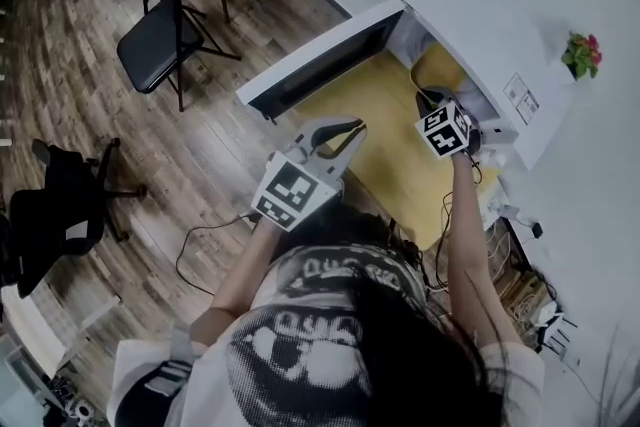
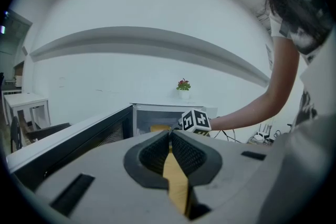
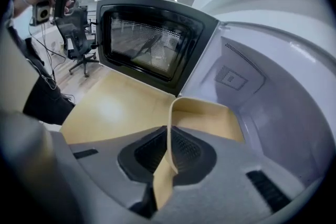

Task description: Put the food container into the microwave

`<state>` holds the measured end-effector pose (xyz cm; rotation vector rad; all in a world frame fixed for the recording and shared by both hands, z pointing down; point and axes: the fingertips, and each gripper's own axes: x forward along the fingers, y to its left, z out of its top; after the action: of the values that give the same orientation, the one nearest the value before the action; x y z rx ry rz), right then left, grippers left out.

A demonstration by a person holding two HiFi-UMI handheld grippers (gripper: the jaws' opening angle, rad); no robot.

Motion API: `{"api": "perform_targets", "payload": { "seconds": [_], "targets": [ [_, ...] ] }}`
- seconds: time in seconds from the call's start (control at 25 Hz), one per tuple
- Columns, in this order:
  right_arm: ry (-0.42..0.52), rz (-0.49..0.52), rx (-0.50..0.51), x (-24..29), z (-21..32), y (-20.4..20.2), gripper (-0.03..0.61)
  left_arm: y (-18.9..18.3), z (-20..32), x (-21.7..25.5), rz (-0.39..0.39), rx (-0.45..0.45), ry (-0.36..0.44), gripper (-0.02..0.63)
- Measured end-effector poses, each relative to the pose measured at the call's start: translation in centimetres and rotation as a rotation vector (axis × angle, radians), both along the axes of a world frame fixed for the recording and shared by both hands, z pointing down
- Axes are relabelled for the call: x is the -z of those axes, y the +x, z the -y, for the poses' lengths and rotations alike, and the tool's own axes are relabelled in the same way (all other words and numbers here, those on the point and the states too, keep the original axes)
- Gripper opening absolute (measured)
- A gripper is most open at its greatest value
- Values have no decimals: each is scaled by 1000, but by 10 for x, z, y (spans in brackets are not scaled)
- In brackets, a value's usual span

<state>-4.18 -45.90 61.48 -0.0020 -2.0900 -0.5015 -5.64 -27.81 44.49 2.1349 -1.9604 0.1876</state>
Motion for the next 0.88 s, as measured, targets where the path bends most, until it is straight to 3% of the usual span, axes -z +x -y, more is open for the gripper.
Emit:
{"api": "perform_targets", "payload": {
  "seconds": [0.32, 0.88],
  "targets": [
    [103, 13, -45, -5, 29, -16, 28, -11, -5, -4, -19, 39, -2, 15],
    [90, 42, -135, -10, 66, -34, 37, -11, -14, -16, -27, 60, -22, 15]
  ]
}}
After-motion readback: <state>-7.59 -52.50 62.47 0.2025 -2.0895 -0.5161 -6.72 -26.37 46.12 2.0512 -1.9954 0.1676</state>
